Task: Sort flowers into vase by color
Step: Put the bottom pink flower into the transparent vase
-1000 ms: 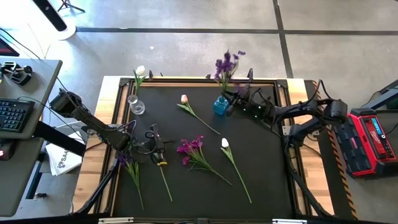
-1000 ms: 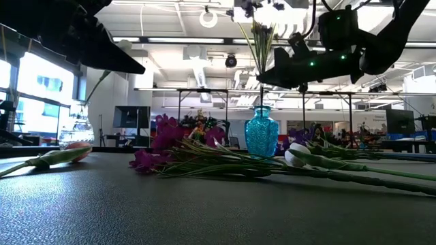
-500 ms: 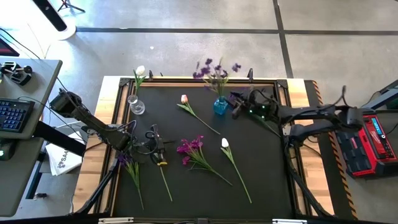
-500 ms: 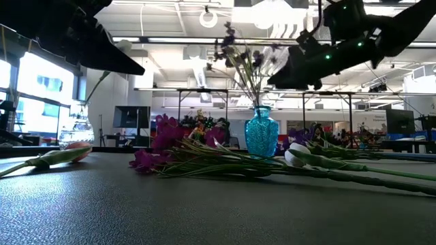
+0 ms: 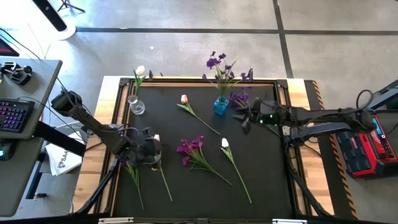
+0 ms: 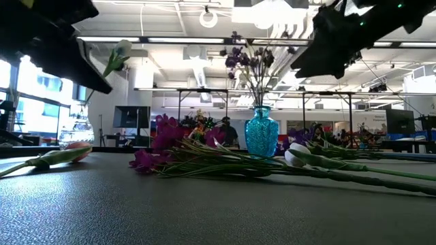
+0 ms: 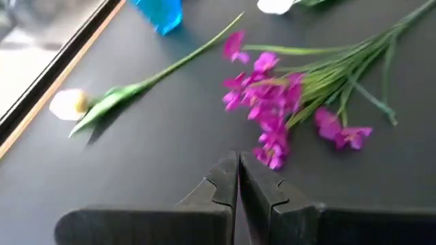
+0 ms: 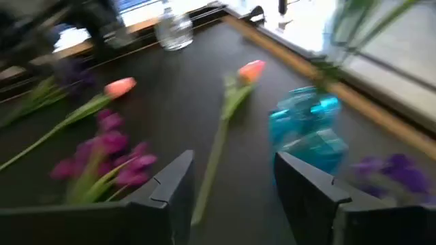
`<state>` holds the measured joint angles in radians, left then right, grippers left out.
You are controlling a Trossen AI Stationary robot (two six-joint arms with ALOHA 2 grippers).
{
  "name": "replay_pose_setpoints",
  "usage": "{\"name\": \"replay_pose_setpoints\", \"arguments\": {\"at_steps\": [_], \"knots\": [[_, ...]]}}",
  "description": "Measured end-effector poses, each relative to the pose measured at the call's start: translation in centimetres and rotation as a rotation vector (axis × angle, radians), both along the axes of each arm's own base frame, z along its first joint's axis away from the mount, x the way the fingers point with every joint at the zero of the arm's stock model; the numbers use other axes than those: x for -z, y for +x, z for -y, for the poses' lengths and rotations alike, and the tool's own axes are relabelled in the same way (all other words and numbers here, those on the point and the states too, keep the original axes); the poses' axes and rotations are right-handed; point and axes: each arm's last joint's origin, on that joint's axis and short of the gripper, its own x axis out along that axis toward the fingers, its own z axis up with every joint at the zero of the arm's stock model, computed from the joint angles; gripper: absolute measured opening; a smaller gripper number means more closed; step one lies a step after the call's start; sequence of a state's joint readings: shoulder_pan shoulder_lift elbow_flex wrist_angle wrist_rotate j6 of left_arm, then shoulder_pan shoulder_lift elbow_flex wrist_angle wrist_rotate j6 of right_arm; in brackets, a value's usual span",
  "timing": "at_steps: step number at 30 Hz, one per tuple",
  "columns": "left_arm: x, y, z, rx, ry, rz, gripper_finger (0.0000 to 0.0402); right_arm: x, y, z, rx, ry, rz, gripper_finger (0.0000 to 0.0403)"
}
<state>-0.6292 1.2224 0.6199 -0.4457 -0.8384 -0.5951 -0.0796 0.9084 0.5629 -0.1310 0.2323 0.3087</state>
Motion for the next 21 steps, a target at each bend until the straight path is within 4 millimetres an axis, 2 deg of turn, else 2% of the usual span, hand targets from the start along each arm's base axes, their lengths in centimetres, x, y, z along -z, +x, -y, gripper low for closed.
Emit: {"name": "replay_pose_setpoints", "arguments": {"at_steps": [3, 9, 14, 17, 21], "knots": [[-0.9, -0.6, -0.2, -0.083, -0.037, -0.058, 0.0003, 0.7, 0.5, -1.8, -0.057, 0.020, -0.026, 0.0154], [-1.9, -2.1, -0.6, -0.246, -0.261, -0.290, 0.0003, 2.7, 2.3, -5.2, -0.155, -0.004, -0.096, 0.0146], [-1.8, -2.5, -0.6, -0.400, -0.392, -0.267, 0.0006, 4.7, 3.6, -7.1, -0.206, 0.012, -0.165, 0.0164], [-1.8, -2.4, -0.3, -0.476, -0.516, -0.250, 0.0029, 5.1, 4.4, -8.0, -0.231, -0.011, -0.195, 0.0184], [-1.4, -1.8, 0.3, -0.561, -0.628, -0.206, 0.0088, 5.4, 5.4, -8.4, -0.216, -0.080, -0.217, 0.0200]]}}
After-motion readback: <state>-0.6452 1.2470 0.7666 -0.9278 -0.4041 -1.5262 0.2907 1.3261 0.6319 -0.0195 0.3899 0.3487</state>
